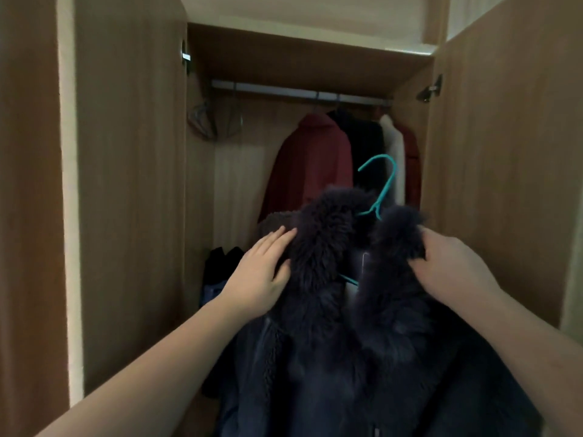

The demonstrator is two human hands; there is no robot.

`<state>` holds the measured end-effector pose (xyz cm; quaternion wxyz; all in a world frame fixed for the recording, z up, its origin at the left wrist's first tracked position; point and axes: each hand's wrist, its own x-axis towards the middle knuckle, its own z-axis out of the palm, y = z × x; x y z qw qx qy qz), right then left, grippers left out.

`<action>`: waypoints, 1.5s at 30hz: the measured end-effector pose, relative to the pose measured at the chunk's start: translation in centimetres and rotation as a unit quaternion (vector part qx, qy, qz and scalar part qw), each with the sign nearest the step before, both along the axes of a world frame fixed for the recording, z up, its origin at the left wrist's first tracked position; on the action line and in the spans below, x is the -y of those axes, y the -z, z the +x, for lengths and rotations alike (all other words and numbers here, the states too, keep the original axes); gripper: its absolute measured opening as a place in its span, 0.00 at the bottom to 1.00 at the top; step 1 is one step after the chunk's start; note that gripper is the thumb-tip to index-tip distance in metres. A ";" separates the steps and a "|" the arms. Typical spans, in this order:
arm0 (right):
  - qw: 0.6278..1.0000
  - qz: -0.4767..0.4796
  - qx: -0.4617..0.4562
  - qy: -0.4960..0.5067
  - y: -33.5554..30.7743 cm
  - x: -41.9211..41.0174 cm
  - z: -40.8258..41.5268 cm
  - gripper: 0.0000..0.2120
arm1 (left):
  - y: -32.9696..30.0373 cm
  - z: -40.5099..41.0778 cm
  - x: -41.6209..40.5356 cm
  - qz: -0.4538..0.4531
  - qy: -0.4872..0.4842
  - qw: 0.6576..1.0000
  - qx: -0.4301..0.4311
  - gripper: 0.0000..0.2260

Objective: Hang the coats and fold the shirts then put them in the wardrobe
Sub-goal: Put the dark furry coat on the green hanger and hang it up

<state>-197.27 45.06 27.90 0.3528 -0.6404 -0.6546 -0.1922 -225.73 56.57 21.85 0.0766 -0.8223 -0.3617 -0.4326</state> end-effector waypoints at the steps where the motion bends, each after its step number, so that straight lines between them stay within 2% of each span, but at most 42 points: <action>1: 1.000 0.007 0.001 -0.003 -0.7 -1.5 -0.2 0.13 | -0.5 0.1 -1.3 0.008 0.001 1.000 -0.001 0.26; 7: 0.998 0.058 0.023 -0.026 -5.9 -12.1 0.3 0.12 | -4.1 1.1 -10.2 0.051 -0.022 0.998 -0.005 0.32; 15: 0.996 0.082 0.037 -0.024 -14.3 -26.6 1.8 0.10 | -10.2 2.4 -21.8 0.104 -0.146 0.982 -0.054 0.30; 22: 0.995 0.091 0.046 -0.003 -20.5 -36.8 1.6 0.11 | -17.6 1.6 -31.8 0.216 -0.280 0.928 -0.122 0.27; 26: 0.995 0.080 0.061 0.023 -23.5 -41.5 0.6 0.16 | -21.6 1.4 -37.0 0.268 -0.321 0.894 -0.163 0.26; 29: 0.995 0.073 0.069 0.028 -24.9 -44.7 0.2 0.18 | -23.5 1.5 -40.9 0.293 -0.336 0.879 -0.172 0.25; 34: 0.990 0.085 0.094 0.061 -27.3 -49.8 -1.1 0.14 | -26.1 1.6 -46.9 0.324 -0.350 0.862 -0.172 0.25; 38: 0.985 0.082 0.111 0.101 -30.6 -54.4 -3.3 0.16 | -28.3 1.2 -51.9 0.331 -0.346 0.866 -0.143 0.27; 45: 0.971 0.147 0.148 0.115 -34.7 -61.5 -5.0 0.16 | -30.0 -1.2 -59.7 0.348 -0.316 0.874 -0.125 0.29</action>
